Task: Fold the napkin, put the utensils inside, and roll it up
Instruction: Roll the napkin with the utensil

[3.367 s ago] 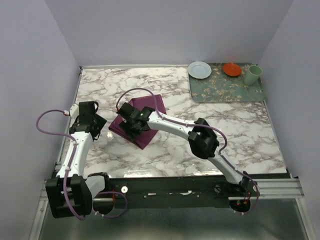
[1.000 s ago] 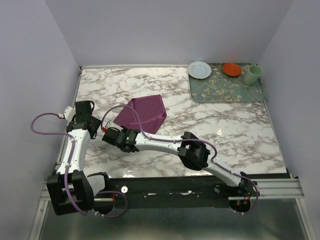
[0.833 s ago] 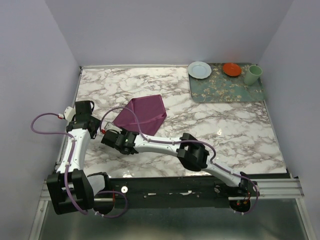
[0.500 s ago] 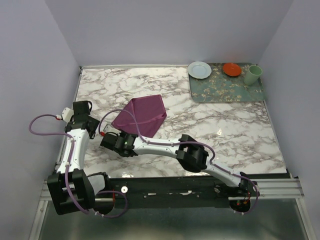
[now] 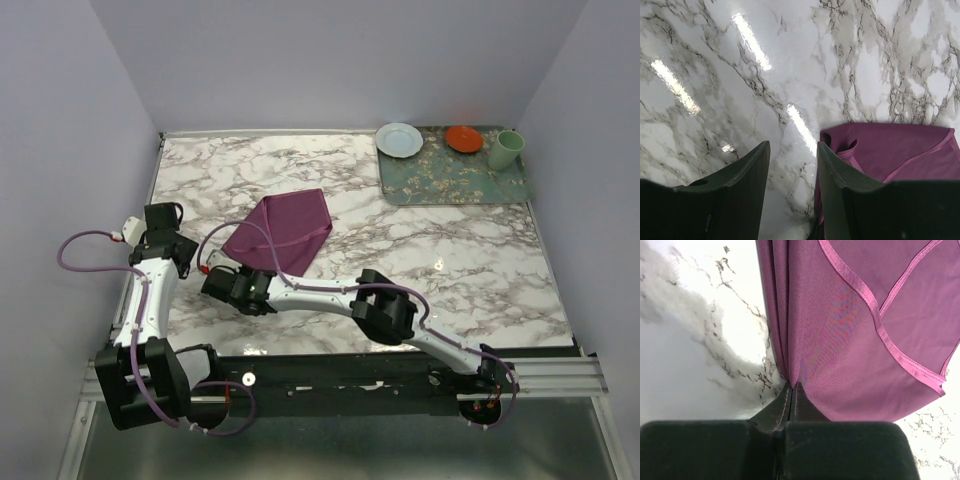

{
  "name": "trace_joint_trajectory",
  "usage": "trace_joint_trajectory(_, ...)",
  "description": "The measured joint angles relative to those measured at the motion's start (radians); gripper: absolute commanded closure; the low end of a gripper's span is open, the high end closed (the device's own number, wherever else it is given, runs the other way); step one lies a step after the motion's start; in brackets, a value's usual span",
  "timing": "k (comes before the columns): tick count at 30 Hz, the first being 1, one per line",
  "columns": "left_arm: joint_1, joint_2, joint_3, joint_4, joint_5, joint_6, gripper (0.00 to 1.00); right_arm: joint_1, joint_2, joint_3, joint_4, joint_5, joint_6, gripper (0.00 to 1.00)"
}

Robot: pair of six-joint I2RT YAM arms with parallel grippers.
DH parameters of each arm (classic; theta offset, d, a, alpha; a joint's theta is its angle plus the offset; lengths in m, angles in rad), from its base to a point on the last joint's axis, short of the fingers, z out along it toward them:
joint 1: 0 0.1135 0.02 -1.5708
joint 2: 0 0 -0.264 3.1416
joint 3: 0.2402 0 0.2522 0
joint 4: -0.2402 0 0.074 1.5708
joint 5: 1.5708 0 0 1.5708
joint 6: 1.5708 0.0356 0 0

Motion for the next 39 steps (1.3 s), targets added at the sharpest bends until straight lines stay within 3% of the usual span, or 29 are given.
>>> trace_joint_trajectory(5,0.001,0.0,-0.011,0.0,0.0,0.0,0.48,-0.011,-0.019,-0.025,0.019,-0.034,0.0,0.99)
trace_joint_trajectory(10,0.004,0.0,-0.039,0.019,0.007,0.011,0.47,-0.05,-0.065,-0.069,0.039,-0.168,0.01,0.99)
trace_joint_trajectory(21,0.005,0.063,-0.1,0.07,0.149,0.072,0.44,-0.253,-0.151,-0.181,0.109,-0.772,0.122,1.0)
trace_joint_trajectory(26,0.005,0.075,-0.129,0.118,0.288,0.102,0.44,-0.332,-0.153,-0.223,0.161,-1.022,0.164,1.0)
trace_joint_trajectory(37,0.005,0.055,-0.244,0.257,0.553,0.139,0.43,-0.445,-0.115,-0.283,0.22,-1.393,0.237,1.0)
trace_joint_trajectory(39,0.005,0.025,-0.291,0.296,0.596,0.142,0.34,-0.463,-0.105,-0.296,0.235,-1.455,0.26,0.99)
